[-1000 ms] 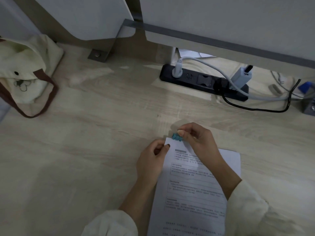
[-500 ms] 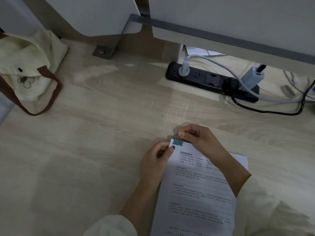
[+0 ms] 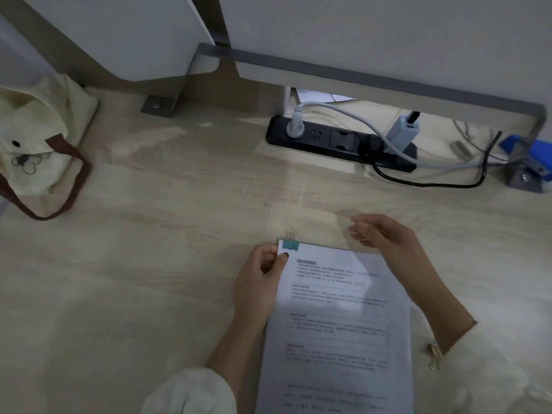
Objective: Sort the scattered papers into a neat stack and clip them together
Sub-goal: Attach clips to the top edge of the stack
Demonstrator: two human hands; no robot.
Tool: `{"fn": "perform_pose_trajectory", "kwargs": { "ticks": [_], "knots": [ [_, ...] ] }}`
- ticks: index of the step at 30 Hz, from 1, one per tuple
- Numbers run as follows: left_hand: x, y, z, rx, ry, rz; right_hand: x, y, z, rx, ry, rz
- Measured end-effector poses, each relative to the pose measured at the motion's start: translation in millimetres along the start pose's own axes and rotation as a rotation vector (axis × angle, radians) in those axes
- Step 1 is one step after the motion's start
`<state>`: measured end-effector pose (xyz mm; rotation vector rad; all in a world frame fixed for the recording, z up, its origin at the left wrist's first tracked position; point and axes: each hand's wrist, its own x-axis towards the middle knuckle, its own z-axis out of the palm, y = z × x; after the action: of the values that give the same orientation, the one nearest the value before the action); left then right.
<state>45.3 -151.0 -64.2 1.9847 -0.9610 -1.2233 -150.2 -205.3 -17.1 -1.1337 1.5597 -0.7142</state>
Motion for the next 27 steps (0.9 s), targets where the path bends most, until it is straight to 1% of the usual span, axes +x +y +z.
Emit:
{"fn": "perform_pose_trajectory", "kwargs": {
  "ticks": [3, 7, 8, 10, 12, 14, 15, 18, 21, 23, 25, 27],
  "knots": [
    [-4.7, 2.2, 0.1, 0.019, -0.002, 0.005, -30.2, 28.5, -41.7, -0.077, 0.146, 0.019],
    [-15.3, -2.3, 1.9, 0.009, -0.012, 0.101, -84.2, 69.9, -76.8, -0.198, 0.287, 0.095],
    [-18.1, -5.3, 3.1, 0.078, 0.018, 0.154, -96.1, 79.5, -79.9, -0.254, 0.311, 0.116],
    [-25.4, -13.4, 6.2, 0.29, 0.055, 0.28, -114.7, 95.0, -80.4, -0.375, 0.346, 0.151],
    [-36.6, -22.0, 9.3, 0.445, 0.004, 0.409, -123.2, 104.9, -77.5, -0.448, 0.353, 0.176],
    [-45.6, -33.3, 12.4, 0.59, -0.081, 0.556, -125.3, 110.4, -74.7, -0.43, 0.335, 0.179],
    [-48.3, -37.8, 13.7, 0.654, -0.123, 0.598, -125.6, 110.7, -74.0, -0.415, 0.328, 0.181],
    [-48.7, -42.6, 16.3, 0.74, -0.231, 0.6, -126.1, 113.6, -75.0, -0.438, 0.33, 0.136],
    [-48.6, -42.7, 15.9, 0.793, -0.235, 0.613, -128.2, 112.9, -78.8, -0.446, 0.334, 0.127],
    [-49.1, -41.2, 15.2, 0.801, -0.23, 0.602, -129.6, 109.7, -81.9, -0.431, 0.369, 0.132],
    [-51.3, -35.4, 16.6, 0.752, -0.178, 0.606, -128.5, 98.5, -83.2, -0.372, 0.406, 0.125],
    [-56.9, -20.6, 20.3, 0.625, -0.128, 0.66, -124.2, 81.1, -80.2, -0.234, 0.402, 0.118]
  ]
}}
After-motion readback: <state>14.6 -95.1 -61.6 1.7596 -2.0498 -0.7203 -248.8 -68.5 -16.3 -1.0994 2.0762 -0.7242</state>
